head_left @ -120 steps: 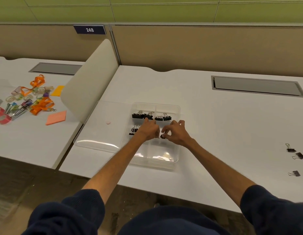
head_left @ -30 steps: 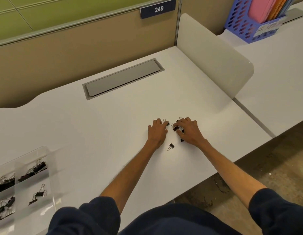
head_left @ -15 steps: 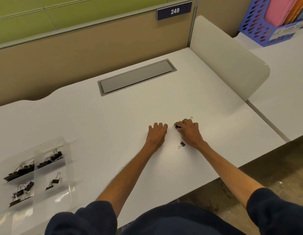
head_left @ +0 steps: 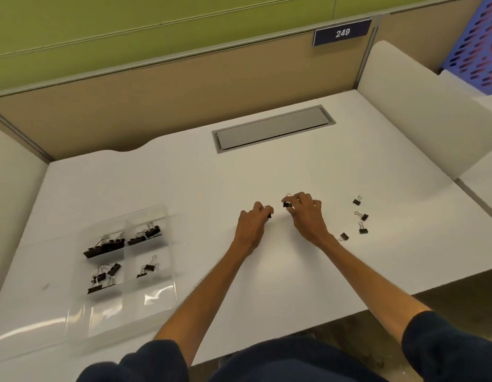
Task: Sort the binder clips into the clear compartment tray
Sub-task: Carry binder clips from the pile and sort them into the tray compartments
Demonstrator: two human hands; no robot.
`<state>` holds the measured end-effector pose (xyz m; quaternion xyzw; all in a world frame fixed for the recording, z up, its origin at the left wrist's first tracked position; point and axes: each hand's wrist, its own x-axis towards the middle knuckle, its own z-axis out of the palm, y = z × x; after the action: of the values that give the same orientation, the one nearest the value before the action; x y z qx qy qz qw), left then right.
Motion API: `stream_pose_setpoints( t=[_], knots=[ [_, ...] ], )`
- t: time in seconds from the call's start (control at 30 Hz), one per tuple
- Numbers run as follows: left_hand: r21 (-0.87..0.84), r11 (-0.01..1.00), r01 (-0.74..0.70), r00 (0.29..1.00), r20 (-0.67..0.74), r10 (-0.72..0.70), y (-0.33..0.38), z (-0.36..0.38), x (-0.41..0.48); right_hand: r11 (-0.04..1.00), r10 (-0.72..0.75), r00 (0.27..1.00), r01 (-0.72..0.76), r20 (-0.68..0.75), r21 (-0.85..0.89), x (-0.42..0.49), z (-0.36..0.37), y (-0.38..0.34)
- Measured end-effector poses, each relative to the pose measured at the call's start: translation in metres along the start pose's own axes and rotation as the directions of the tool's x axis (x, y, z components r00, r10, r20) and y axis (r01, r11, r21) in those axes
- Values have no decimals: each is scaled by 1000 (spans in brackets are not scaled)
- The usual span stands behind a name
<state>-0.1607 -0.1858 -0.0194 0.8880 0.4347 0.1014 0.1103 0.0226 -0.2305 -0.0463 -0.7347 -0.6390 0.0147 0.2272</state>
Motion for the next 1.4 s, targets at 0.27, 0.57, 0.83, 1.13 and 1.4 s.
stream_pose_setpoints(
  t=[0.27,0.57,0.83,1.13,1.4],
  knots=[
    [16,993,120,988,-100,-118,-59,-45,-41,989,-116,992,111,50,93,19,27,-83],
    [56,957,286,938,-222,-267,-137,-72,-101,941,-275,954,244,115,233,32,57,-178],
    [92,921,378,916,-179,-358,-203,-86,-164,861,-405,892,299,200,410,13,84,-257],
    [-80,914,398,909,-96,-405,-235,-99,-202,827,-479,865,387,149,408,7,94,-297],
    [-97,911,401,904,-118,-410,-244,-103,-207,850,-477,835,359,275,385,-2,105,-310]
  ],
)
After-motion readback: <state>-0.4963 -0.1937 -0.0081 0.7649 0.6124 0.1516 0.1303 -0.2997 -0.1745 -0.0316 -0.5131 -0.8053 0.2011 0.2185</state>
